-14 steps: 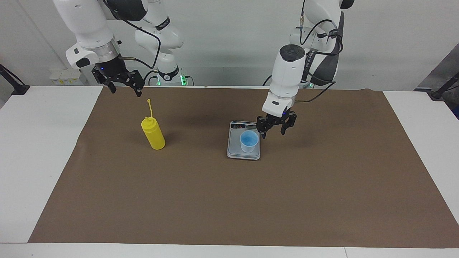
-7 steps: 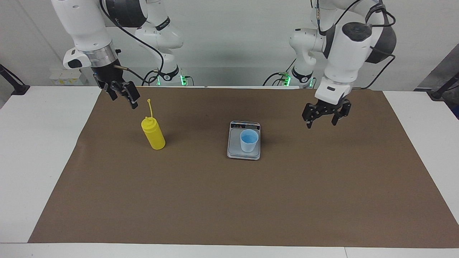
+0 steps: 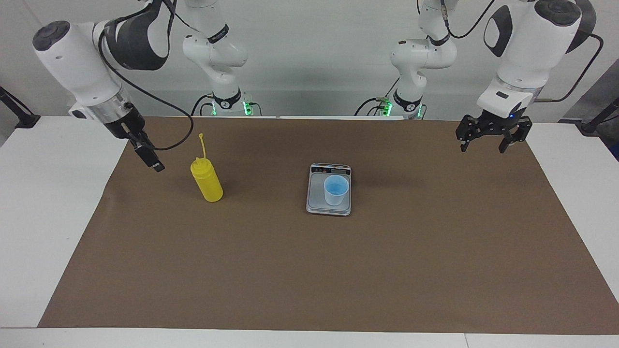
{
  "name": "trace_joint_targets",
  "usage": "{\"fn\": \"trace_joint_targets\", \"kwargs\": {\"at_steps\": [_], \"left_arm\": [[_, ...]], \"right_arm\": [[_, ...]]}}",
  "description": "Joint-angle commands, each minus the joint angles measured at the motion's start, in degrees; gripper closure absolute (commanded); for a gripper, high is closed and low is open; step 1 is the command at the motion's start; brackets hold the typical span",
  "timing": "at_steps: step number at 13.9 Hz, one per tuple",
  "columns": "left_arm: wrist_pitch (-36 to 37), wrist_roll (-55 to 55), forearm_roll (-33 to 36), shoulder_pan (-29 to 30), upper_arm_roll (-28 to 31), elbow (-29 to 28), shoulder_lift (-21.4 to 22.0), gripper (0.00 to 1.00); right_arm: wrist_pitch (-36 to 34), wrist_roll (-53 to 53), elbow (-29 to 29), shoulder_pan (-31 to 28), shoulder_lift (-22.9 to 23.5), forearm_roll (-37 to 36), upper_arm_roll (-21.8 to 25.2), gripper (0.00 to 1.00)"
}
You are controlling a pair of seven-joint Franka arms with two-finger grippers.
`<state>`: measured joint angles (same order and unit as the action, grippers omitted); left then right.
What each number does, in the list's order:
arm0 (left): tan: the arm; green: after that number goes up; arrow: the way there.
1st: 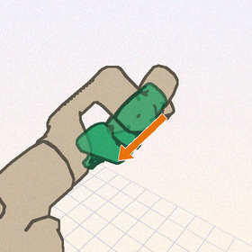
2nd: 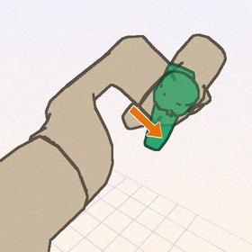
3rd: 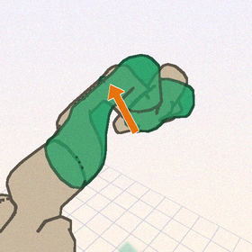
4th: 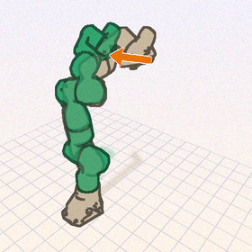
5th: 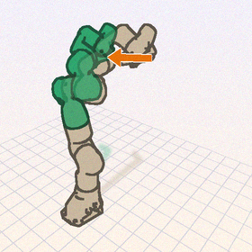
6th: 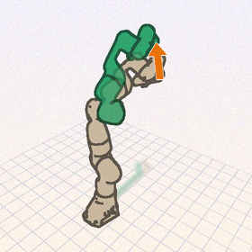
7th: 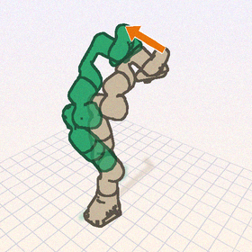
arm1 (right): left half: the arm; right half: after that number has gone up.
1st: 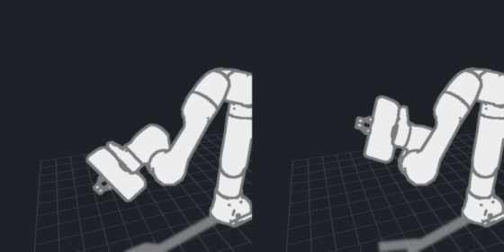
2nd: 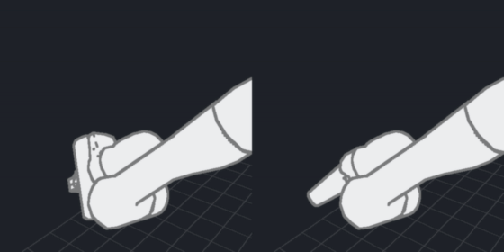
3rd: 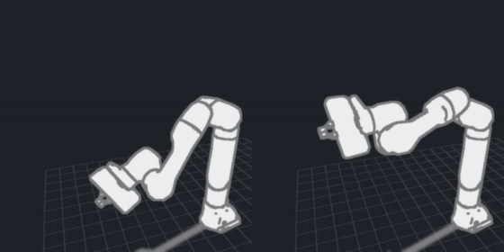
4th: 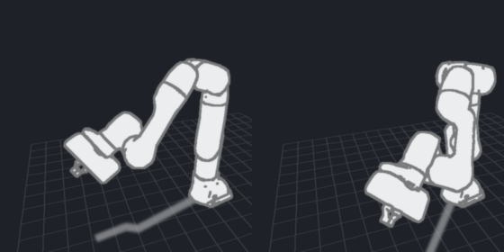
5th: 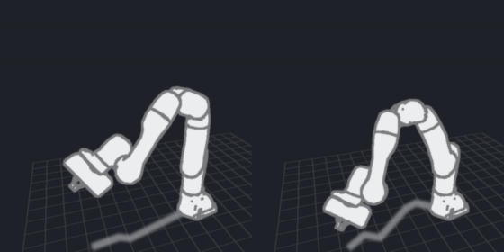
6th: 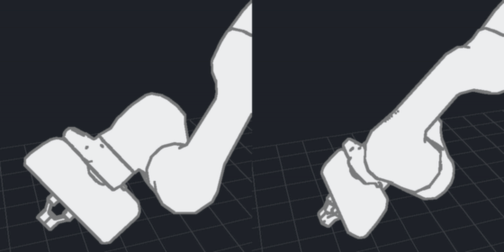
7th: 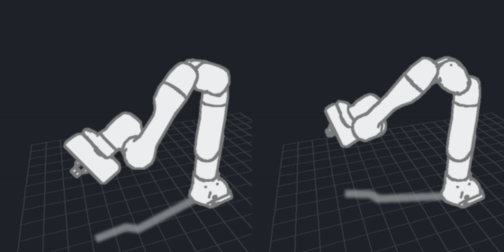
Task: Pour seasoning into cup on scale with both arms
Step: 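Release the cup and withdraw the left gripper while the right gripper reaches the bottle, then grasp the yellow squeeze bottle with the right gripper and lift it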
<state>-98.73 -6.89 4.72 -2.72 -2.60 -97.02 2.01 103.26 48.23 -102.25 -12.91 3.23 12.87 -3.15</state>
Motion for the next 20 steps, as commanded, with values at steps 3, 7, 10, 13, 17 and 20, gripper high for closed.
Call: {"fn": "trace_joint_targets", "kwargs": {"at_steps": [3,7,10,13,17,20], "left_arm": [[4.1,-7.3,-0.8,5.3,-0.5,1.7,-0.1,0.0],[9.1,-7.2,-4.4,6.8,-1.3,6.2,-0.7,0.0],[10.0,-7.1,-4.8,6.4,-1.6,6.6,-0.7,0.0],[10.2,-7.1,-4.6,6.1,-1.7,4.4,1.3,0.0],[9.1,-6.6,-4.6,6.0,-1.9,2.4,2.2,0.0],[6.1,-3.5,-5.6,6.2,-1.9,2.5,2.0,0.0]], "right_arm": [[0.3,2.4,-7.4,-4.8,3.9,10.1,-0.5,0.0],[7.0,2.4,-16.8,-4.5,4.6,14.8,-0.6,0.0],[11.1,2.3,-21.3,-3.7,4.8,19.6,-0.6,0.0],[11.3,2.7,-23.3,-1.8,4.4,23.8,-0.6,0.0],[11.0,4.5,-22.9,0.2,4.4,25.7,-0.6,0.97],[15.2,14.7,-21.6,4.5,4.2,27.0,-0.8,1.0]]}}
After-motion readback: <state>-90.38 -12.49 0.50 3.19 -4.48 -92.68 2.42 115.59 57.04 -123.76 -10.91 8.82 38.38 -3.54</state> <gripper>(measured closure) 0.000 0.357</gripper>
